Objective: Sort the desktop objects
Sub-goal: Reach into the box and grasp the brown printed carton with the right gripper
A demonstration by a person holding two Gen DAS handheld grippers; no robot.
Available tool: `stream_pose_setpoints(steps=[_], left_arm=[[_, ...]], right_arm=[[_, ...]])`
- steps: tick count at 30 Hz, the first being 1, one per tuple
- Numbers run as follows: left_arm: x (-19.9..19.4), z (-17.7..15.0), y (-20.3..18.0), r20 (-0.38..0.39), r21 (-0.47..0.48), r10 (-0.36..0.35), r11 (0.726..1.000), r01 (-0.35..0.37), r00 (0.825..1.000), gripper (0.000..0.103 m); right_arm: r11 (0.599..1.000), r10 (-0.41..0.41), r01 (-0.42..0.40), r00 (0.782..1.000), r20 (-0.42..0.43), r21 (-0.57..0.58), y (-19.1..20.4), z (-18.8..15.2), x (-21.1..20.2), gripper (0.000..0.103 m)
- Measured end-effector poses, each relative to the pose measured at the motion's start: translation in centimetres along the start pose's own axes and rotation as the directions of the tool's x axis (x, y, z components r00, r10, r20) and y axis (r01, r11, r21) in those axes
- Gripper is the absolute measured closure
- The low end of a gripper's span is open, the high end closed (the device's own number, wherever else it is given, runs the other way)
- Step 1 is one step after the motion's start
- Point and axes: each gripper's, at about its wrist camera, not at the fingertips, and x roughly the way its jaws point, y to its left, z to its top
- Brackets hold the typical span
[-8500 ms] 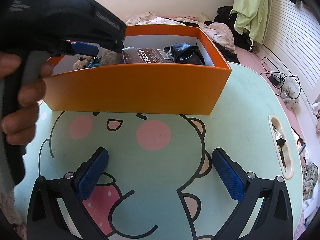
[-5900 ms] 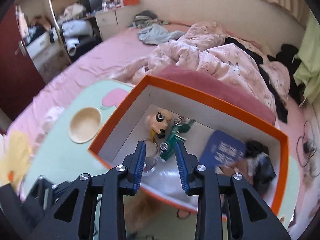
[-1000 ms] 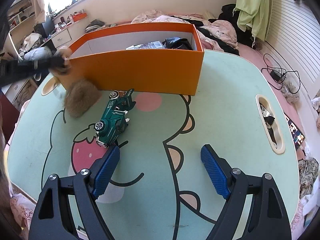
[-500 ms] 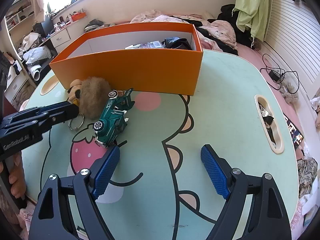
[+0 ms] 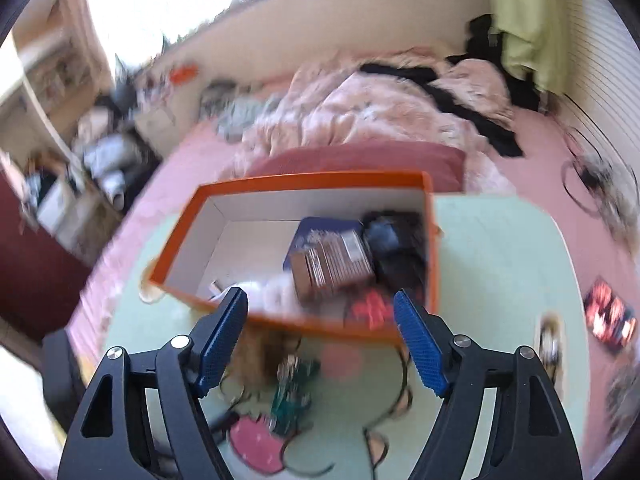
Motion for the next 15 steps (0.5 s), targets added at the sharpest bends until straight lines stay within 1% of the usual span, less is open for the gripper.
stream_pose_setpoints(steps=[2,5,9,10,11,12,15], left_arm=[[-0.1,-0.2,0.2,0.003,-0.003,-0.003,1.0,0.003,1.0,0.005],[-0.2,-0.3,0.5,0.007,-0.012,-0.008,1.0,0.008,1.0,0.005],[-0.2,-0.3,0.6,0.007,-0.014,-0.008,1.0,0.008,1.0,0.005],[-0.2,-0.3,0.7,0.007,-0.014,-0.008,1.0,0.009,1.0,0.005],[-0.2,-0.3,0.6,0.008,-0.014,-0.008,1.0,0.008,1.0,0.005],[-0.2,-0.3,0.6,0.008,-0.014,-0.008,1.0,0.008,1.0,0.005],[-0.2,-0.3,0.6,0.008,-0.015,-0.008,1.0,0.008,1.0,0.005]], right_arm=[[0.997,-0.041,0.036,0.996,-0.074,-0.066,0.8,1.5,2.4,0.027],[0.986,-0.111,0.095,0.987,-0.115,-0.136,1.5,2.4,4.9,0.027],[0.978,-0.146,0.111,0.97,-0.196,-0.178,1.5,2.7,7.7,0.027],[0.973,-0.161,0.121,0.966,-0.201,-0.196,1.6,2.6,8.2,0.03],[0.972,-0.161,0.122,0.968,-0.192,-0.199,1.5,2.6,8.5,0.038],[0.977,-0.141,0.106,0.973,-0.183,-0.187,1.4,2.7,8.5,0.044],[0.983,-0.11,0.084,0.981,-0.159,-0.162,1.3,2.7,7.9,0.045]])
